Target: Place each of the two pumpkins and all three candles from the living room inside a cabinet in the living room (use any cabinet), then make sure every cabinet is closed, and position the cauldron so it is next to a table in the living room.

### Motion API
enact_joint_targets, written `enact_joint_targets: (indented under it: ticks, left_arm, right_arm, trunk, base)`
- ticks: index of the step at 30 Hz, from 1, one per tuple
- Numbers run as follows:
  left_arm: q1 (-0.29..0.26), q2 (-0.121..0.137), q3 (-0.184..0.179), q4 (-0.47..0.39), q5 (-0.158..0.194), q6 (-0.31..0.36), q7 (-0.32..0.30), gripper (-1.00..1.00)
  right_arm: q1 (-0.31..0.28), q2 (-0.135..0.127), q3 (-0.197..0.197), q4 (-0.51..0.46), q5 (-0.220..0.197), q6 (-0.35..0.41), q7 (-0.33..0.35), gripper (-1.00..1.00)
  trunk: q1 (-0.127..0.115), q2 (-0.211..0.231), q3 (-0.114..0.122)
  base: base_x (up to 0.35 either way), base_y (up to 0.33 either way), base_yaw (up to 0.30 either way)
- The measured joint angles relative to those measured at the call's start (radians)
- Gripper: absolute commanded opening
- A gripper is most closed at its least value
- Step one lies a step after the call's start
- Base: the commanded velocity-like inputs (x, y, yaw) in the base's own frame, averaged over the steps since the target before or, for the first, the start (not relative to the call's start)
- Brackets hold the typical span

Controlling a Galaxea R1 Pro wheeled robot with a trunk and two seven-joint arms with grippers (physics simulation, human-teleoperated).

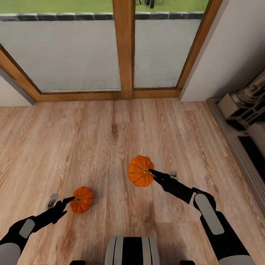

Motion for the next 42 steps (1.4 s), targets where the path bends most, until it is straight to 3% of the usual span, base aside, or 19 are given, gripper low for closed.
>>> enact_joint_targets:
  ticks: [22,24,34,36,42]
  left_arm:
    - [0.000,0.000,0.000,0.000,0.000,0.000,-0.007,1.00]
    - [0.000,0.000,-0.001,-0.001,0.020,0.010,-0.012,1.00]
    - [-0.001,0.001,0.004,-0.002,0.031,0.015,-0.008,1.00]
    - [0.000,0.001,0.003,-0.001,0.017,0.009,-0.004,1.00]
    - [0.000,0.000,0.003,-0.001,0.017,0.007,-0.006,1.00]
  right_arm:
    - [0.000,0.001,0.001,0.000,0.002,-0.001,-0.001,-1.00]
    - [0.000,0.001,0.001,0.000,0.000,0.000,0.000,-1.00]
    - [0.000,0.001,0.001,0.000,-0.001,0.000,0.000,-1.00]
    - [0.000,0.000,0.001,0.000,-0.001,0.000,0.000,-1.00]
    - [0.000,0.000,0.000,0.000,-0.001,0.000,0.000,-1.00]
  trunk:
    - [0.006,-0.003,-0.050]
    - [0.007,-0.004,-0.058]
    - [0.006,-0.004,-0.058]
    - [0.007,-0.004,-0.058]
    - [0.007,-0.004,-0.058]
  base:
    - [0.000,0.000,0.000]
    - [0.000,0.000,0.000]
    - [0.027,-0.036,0.000]
    - [0.111,-0.131,0.000]
    - [0.041,-0.027,0.000]
